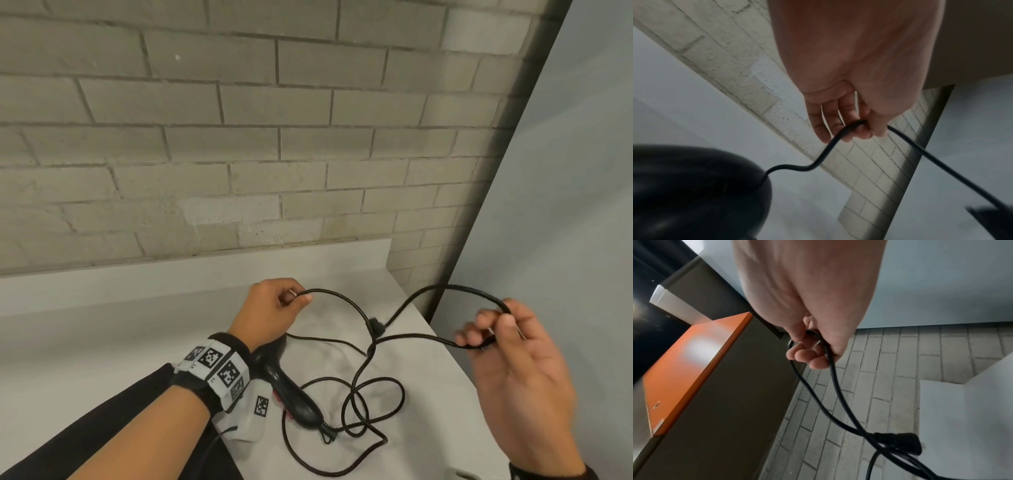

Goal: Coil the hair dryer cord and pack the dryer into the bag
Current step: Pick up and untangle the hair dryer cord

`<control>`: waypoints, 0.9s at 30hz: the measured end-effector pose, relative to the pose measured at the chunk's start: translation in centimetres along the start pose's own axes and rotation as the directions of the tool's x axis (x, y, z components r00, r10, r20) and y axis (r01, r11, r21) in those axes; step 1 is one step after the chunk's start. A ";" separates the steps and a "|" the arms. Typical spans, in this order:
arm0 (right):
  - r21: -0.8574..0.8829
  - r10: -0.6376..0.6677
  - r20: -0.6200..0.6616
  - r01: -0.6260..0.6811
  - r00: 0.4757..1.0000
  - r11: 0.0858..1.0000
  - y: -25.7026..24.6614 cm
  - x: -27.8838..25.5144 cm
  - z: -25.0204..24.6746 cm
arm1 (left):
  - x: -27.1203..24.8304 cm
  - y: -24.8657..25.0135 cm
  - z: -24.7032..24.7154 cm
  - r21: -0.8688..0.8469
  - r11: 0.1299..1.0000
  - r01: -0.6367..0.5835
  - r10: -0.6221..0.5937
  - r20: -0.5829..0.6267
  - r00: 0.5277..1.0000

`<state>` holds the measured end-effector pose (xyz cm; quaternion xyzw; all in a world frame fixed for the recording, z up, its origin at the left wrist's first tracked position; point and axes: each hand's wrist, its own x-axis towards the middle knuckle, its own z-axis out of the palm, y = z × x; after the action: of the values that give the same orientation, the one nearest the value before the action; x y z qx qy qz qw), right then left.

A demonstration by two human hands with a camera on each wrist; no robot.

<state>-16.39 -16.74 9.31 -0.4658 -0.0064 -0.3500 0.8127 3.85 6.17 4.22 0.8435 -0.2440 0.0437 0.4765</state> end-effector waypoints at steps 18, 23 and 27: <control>-0.163 -0.067 0.420 0.148 0.905 0.975 -2.2 -4.9 6.5 | 3.6 7.3 -1.3 0.160 0.972 -0.175 0.108 0.355 0.928; -0.549 0.294 0.483 0.024 0.825 0.835 3.0 -6.7 5.7 | 3.2 11.7 -2.8 0.014 0.956 -0.295 0.278 0.287 0.917; -0.766 0.385 0.447 0.124 0.808 0.630 5.8 -7.0 4.5 | 2.4 14.6 -4.4 -0.084 0.928 -0.363 0.372 0.216 0.903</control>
<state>-16.93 -7.58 5.16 -0.8461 -0.0660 -0.0983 0.5198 0.04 2.70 18.76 0.7716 -0.4525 0.0306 0.4461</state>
